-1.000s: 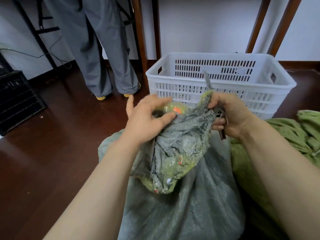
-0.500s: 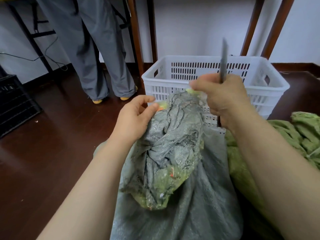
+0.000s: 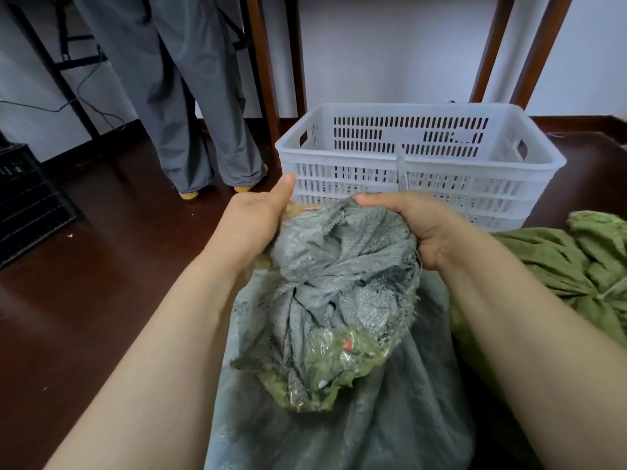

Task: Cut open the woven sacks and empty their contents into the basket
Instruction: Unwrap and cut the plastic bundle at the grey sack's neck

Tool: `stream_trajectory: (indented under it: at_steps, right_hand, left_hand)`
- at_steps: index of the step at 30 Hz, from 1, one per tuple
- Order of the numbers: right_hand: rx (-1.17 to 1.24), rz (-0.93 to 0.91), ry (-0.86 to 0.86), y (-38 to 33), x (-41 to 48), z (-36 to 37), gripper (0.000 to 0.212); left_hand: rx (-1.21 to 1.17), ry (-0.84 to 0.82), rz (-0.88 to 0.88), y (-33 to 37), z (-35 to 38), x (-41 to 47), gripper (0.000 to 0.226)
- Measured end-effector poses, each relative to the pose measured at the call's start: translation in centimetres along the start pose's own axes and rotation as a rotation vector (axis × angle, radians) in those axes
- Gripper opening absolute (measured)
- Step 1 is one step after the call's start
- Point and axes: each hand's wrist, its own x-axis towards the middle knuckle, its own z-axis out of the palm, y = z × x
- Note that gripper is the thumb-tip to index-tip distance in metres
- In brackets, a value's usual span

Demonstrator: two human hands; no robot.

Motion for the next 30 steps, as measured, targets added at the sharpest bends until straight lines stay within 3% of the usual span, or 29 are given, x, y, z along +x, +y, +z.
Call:
stream_trajectory:
  at_steps: [2,3,5,6,7,8,9,10,11,12,13,14,15,18,20,22,25,27,30]
  right_hand:
    - [0.117,0.024,0.015,0.0,-0.1,-0.6,0.026]
    - [0.239,0.05,0.045,0.2,-0.2,-1.2,0.015]
    - [0.502,0.092,0.115,0.4,0.0,-2.6,0.024]
    - [0.577,0.094,0.125,0.4,0.1,-3.2,0.032]
    - [0.604,0.082,0.119,0.4,-0.2,-3.4,0.038]
    - [0.604,0.068,0.12,0.3,-0.1,-3.6,0.041]
    - [0.538,0.055,0.152,0.0,-0.2,-3.7,0.04]
    - [0.322,0.022,0.258,-0.2,-0.2,-3.8,0.032]
    - [-0.041,-0.013,0.395,-0.4,-0.6,-3.8,0.019]
    - [-0.483,-0.037,0.534,-0.4,-0.7,-4.1,0.006]
    - [-0.891,-0.064,0.649,-0.4,-0.6,-4.5,0.014]
    - [-1.14,-0.113,0.706,-0.5,-0.5,-4.4,0.02]
    - [-1.189,-0.202,0.707,-0.8,-0.9,-3.7,0.021]
    - [-0.827,-0.365,0.494,-1.4,-0.7,-1.3,0.015]
    - [-0.759,-0.291,0.335,-0.4,-0.1,0.4,0.034]
    - [-0.819,-0.207,0.248,1.8,1.4,1.0,0.042]
    - [-0.814,0.012,0.089,5.0,2.5,1.2,0.064]
    - [-0.566,0.102,0.028,5.0,2.6,0.8,0.07]
    - [0.008,0.145,-0.015,3.6,3.3,-0.1,0.047]
  left_hand:
    - [0.111,-0.141,0.037,-0.1,-0.2,-0.4,0.066]
    - [0.218,-0.174,0.031,-0.3,-0.2,-0.6,0.088]
    - [0.457,-0.233,-0.148,-1.4,-0.3,-0.9,0.144]
    - [0.57,-0.299,-0.259,-1.9,-0.1,-1.0,0.156]
    - [0.693,-0.37,-0.343,-2.6,0.1,-1.1,0.159]
    - [0.831,-0.414,-0.395,-3.2,0.3,-1.1,0.146]
    - [0.934,-0.401,-0.409,-3.9,0.3,-1.0,0.113]
    - [0.984,-0.313,-0.333,-4.6,0.2,-0.6,0.068]
    - [0.997,-0.194,-0.253,-4.8,0.0,-0.5,0.033]
    - [0.986,-0.075,-0.171,-5.0,-0.4,-0.3,0.012]
    - [0.973,0.054,-0.076,-4.9,-0.8,-0.2,0.013]
    - [0.987,0.165,0.026,-4.7,-1.0,-0.1,0.03]
    - [0.977,0.282,0.127,-4.4,-1.1,-0.2,0.045]
    - [0.881,0.44,0.407,-3.7,-0.5,-0.4,0.052]
    - [0.821,0.416,0.429,-4.2,-0.1,-0.1,0.043]
    - [0.874,0.395,0.344,-4.8,-0.4,0.2,0.034]
    - [1.063,0.267,-0.021,-5.1,-1.6,0.2,0.065]
    - [0.938,0.11,-0.143,-4.6,-1.5,0.3,0.073]
    - [0.671,-0.006,-0.217,-4.0,-0.3,0.7,0.087]
